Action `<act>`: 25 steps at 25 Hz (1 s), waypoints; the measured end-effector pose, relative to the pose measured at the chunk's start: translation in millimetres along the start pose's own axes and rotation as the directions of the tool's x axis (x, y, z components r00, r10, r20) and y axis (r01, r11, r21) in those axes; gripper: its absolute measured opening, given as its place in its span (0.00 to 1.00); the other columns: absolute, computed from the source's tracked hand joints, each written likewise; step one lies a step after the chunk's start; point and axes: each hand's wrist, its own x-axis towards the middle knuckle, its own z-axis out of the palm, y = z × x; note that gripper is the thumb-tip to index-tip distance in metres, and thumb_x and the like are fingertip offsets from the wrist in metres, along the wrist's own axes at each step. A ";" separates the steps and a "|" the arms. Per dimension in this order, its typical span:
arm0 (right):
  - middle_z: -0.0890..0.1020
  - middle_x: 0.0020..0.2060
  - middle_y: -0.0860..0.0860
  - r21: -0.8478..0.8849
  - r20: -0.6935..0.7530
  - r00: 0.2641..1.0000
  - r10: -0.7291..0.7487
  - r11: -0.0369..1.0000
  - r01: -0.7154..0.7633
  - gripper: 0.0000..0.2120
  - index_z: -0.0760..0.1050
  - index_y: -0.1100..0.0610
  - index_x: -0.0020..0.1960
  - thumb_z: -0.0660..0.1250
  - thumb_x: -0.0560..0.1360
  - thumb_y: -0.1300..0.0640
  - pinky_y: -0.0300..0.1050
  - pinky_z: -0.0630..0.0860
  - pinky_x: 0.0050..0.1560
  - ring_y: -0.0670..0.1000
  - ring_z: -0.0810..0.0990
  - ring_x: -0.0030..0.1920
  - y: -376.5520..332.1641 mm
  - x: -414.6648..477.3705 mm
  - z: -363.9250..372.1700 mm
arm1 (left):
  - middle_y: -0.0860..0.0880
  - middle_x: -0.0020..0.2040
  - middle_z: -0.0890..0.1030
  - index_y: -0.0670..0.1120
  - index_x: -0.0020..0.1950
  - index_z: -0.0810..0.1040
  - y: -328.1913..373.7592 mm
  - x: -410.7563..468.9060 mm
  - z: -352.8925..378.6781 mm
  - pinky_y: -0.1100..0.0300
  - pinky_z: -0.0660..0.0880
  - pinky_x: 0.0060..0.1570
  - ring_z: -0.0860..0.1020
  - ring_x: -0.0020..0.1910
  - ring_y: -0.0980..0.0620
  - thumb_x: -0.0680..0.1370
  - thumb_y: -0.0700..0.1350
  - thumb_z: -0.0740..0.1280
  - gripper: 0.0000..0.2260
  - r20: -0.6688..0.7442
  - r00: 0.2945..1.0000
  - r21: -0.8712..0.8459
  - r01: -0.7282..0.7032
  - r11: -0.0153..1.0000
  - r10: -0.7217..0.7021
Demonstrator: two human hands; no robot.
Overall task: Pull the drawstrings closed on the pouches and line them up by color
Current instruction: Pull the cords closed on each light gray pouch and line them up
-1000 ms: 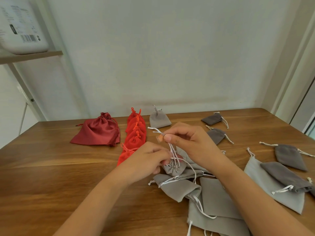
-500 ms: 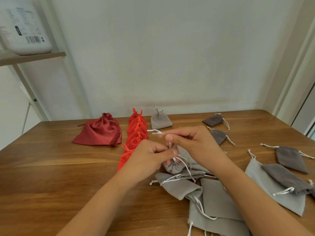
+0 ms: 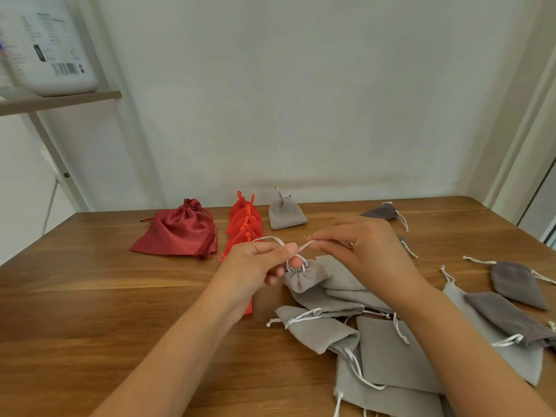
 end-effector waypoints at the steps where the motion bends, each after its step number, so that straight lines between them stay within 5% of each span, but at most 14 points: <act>1: 0.84 0.37 0.47 0.065 0.003 0.999 0.050 0.997 -0.050 0.11 0.85 0.54 0.46 0.68 0.72 0.49 0.42 0.76 0.38 0.45 0.80 0.39 -1.5 -0.2 -2.6 | 0.51 0.32 0.81 0.42 0.38 0.84 1.3 0.4 -1.2 0.71 0.68 0.27 0.71 0.27 0.60 0.69 0.45 0.71 0.06 0.024 0.999 -0.101 0.048 0.994 -0.046; 6: 0.82 0.40 0.47 0.397 0.207 0.949 0.239 0.866 -0.305 0.06 0.85 0.53 0.46 0.73 0.70 0.57 0.33 0.72 0.43 0.45 0.79 0.43 -10.4 -1.1 -8.1 | 0.48 0.33 0.81 0.42 0.42 0.81 6.4 1.2 -4.1 0.72 0.71 0.24 0.75 0.25 0.60 0.65 0.40 0.71 0.08 0.089 0.973 -0.463 0.231 0.856 -0.214; 14: 0.83 0.45 0.50 0.576 0.215 0.933 0.288 0.734 -0.360 0.08 0.85 0.57 0.43 0.74 0.64 0.56 0.40 0.75 0.56 0.48 0.80 0.51 -12.0 0.3 -19.1 | 0.47 0.34 0.83 0.45 0.34 0.85 14.2 -6.5 -2.8 0.70 0.74 0.28 0.77 0.27 0.59 0.66 0.39 0.70 0.05 0.136 0.987 -0.372 0.130 0.919 -0.084; 25: 0.82 0.39 0.49 0.555 0.126 0.914 0.386 0.736 -0.387 0.05 0.85 0.52 0.39 0.75 0.64 0.54 0.34 0.73 0.40 0.46 0.78 0.40 -16.0 2.6 -11.6 | 0.53 0.28 0.74 0.45 0.39 0.85 13.0 -8.4 1.1 0.70 0.68 0.25 0.69 0.24 0.61 0.70 0.46 0.69 0.07 0.221 0.971 -0.206 0.137 0.969 -0.091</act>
